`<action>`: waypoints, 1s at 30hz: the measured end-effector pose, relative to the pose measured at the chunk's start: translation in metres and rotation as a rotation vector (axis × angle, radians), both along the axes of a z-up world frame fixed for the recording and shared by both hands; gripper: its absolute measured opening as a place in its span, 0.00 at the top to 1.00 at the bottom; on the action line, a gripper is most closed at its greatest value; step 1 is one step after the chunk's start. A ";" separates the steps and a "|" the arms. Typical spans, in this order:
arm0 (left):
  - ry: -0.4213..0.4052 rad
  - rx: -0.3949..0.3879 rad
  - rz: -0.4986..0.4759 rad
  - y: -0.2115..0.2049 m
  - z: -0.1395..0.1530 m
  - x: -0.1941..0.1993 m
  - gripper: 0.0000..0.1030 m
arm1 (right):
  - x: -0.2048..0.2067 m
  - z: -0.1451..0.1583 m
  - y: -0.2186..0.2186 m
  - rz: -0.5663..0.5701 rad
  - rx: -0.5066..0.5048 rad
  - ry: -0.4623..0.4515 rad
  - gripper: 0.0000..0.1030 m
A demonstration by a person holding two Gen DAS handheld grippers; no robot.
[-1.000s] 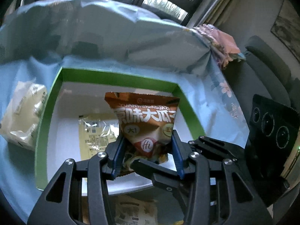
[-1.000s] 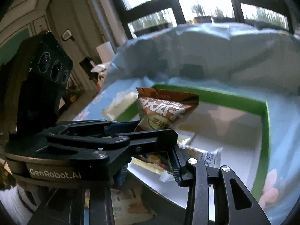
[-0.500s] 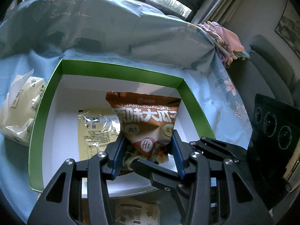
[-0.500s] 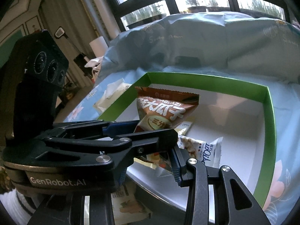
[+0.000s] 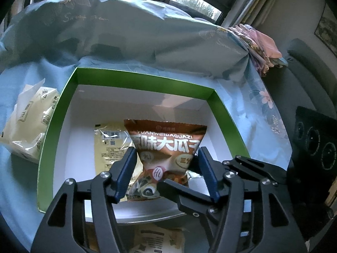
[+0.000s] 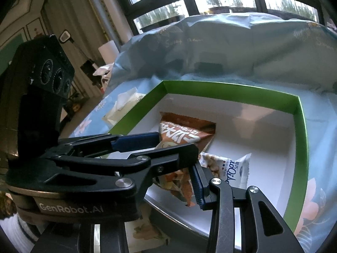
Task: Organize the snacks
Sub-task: 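Open the left tool to drop the orange bag into the box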
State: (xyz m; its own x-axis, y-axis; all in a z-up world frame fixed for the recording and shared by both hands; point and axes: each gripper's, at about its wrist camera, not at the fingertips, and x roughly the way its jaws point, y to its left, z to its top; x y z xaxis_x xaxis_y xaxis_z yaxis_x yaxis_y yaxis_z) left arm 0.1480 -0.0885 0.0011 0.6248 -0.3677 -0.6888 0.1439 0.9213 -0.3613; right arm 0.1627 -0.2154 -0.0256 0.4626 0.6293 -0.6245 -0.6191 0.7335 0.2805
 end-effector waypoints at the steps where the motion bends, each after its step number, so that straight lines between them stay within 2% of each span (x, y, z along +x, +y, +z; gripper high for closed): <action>1: -0.002 0.004 0.003 0.001 0.000 -0.001 0.39 | 0.000 0.000 0.000 -0.004 -0.005 -0.004 0.59; 4: -0.015 0.009 0.015 0.002 0.003 -0.002 0.34 | 0.000 0.002 -0.004 -0.023 -0.008 -0.013 0.59; 12: -0.052 0.041 0.041 0.002 0.011 -0.006 0.30 | 0.000 0.007 -0.013 -0.058 0.008 -0.025 0.57; 15: -0.063 0.065 0.053 0.001 0.013 -0.007 0.20 | -0.002 0.008 -0.016 -0.067 0.006 -0.033 0.57; 17: -0.074 0.075 0.056 0.000 0.015 -0.009 0.20 | -0.002 0.010 -0.018 -0.074 0.010 -0.034 0.55; 19: -0.079 0.078 0.058 0.000 0.016 -0.009 0.20 | -0.002 0.011 -0.021 -0.090 0.008 -0.037 0.49; 23: -0.102 0.107 0.068 -0.002 0.020 -0.014 0.19 | -0.004 0.013 -0.027 -0.108 0.021 -0.040 0.48; 27: -0.118 0.128 0.079 -0.004 0.022 -0.017 0.07 | -0.006 0.014 -0.033 -0.127 0.024 -0.045 0.42; 30: -0.126 0.132 0.083 -0.004 0.023 -0.020 0.06 | -0.009 0.016 -0.037 -0.138 0.032 -0.050 0.40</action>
